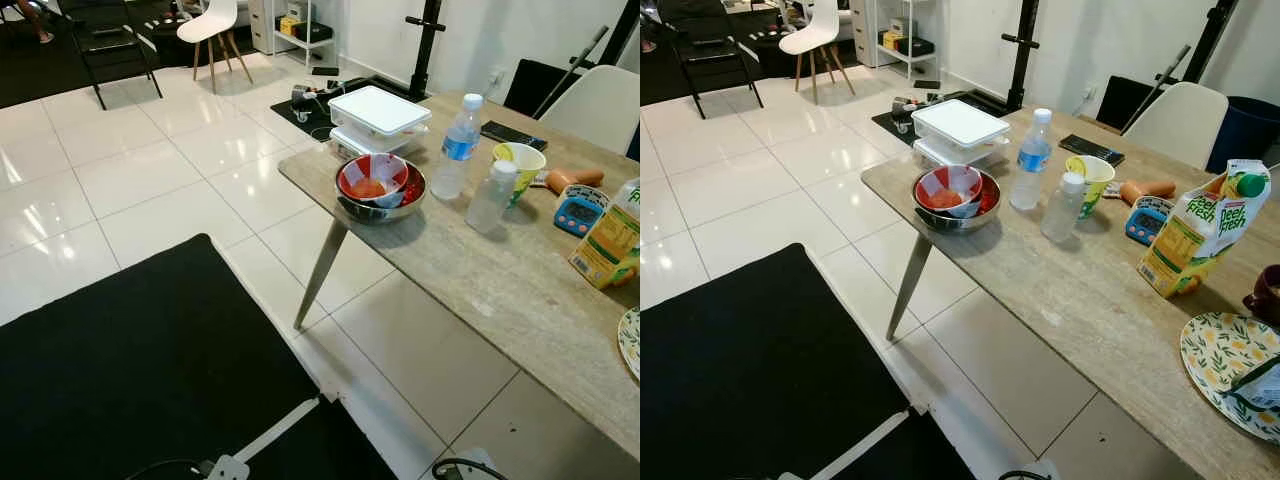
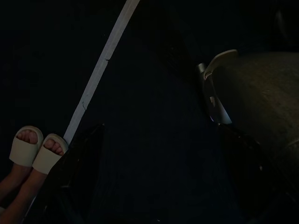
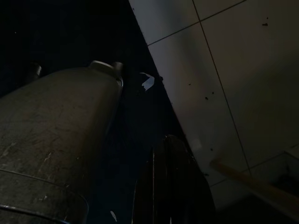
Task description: Restocking fridge
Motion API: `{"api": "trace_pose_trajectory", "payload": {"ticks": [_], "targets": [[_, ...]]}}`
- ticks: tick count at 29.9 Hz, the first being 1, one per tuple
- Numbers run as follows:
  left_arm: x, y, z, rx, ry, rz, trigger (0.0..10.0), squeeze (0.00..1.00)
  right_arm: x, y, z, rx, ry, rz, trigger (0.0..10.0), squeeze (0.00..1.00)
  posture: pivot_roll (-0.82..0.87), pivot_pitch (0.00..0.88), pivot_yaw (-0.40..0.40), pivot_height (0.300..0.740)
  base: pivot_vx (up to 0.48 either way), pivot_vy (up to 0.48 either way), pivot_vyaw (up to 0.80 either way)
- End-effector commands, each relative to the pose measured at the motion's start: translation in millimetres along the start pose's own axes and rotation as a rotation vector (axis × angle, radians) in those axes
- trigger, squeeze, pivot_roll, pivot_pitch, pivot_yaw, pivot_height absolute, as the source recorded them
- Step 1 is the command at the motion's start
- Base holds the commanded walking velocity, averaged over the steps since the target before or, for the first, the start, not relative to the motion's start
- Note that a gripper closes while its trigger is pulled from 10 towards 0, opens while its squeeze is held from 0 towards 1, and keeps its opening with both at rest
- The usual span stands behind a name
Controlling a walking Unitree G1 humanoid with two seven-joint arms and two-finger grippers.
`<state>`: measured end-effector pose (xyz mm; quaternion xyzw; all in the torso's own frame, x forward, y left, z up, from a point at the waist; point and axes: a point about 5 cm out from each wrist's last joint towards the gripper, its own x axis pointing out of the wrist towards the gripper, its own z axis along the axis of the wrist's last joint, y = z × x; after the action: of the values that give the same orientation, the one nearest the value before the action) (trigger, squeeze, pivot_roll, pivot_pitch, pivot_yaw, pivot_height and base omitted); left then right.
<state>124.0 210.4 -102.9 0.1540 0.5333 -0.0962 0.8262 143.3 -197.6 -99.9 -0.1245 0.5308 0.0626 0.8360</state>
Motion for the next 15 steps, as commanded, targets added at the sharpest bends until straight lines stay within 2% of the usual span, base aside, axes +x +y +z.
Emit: {"api": "trace_pose_trajectory", "payload": {"ticks": [1,15], "targets": [[-0.6,-5.1,-7.5,0.005,0.028,-0.01,10.0,0.0,-1.1,5.4,-13.1,-0.01,0.053,0.02,10.0,0.0,0.01,0.086,-0.008,0.74,0.0,0.0,0.0],[-0.8,-2.5,-7.1,0.011,0.028,-0.004,10.0,0.0,-1.1,4.8,-12.6,-0.017,0.052,0.02,10.0,0.0,0.02,0.079,-0.009,0.74,0.0,0.0,0.0]]}}
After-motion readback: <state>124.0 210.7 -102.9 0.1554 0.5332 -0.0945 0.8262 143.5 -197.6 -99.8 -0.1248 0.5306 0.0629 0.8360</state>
